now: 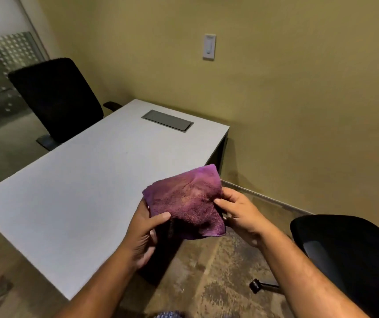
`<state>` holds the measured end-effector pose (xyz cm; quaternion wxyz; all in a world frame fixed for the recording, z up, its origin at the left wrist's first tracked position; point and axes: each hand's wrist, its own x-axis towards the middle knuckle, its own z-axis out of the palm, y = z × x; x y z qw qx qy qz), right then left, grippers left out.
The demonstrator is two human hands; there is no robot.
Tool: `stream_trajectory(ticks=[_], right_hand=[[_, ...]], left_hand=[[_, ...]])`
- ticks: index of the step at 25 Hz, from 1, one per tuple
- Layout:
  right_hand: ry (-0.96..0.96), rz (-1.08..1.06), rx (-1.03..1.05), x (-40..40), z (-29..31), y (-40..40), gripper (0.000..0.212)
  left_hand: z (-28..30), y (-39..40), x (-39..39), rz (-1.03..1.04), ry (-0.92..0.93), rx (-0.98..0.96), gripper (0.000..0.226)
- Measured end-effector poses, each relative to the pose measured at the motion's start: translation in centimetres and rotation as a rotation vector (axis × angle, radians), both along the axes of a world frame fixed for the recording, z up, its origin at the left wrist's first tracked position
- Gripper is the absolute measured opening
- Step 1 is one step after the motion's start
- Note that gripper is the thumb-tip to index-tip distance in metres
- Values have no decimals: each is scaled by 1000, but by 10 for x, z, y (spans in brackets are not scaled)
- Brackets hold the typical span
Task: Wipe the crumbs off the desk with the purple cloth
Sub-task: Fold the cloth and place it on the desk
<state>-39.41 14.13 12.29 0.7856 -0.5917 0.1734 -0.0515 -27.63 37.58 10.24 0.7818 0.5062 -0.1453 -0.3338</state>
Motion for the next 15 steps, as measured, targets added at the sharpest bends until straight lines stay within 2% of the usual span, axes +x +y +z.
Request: stream_trajectory(ticks=[2, 5, 8, 11, 14, 15], right_hand=[[-83, -45, 104, 28, 2, -6, 38], [-86, -15, 114, 60, 2, -33, 40], [-78, 37, 105, 103, -1, -82, 41], [-105, 106, 90, 154, -2, -144, 35], [-43, 330, -59, 201, 19, -209, 29], [-27, 417, -61, 213, 26, -230, 34]], left_hand=[[-6, -21, 18, -56, 189, -36, 71], [-18, -54, 38, -111, 376, 60, 83], [-19, -89, 68, -163, 269, 113, 70], [-10, -132, 108, -64, 186, 75, 52], [18, -171, 142, 12, 77, 138, 55], [28, -183, 152, 11, 26, 172, 57]])
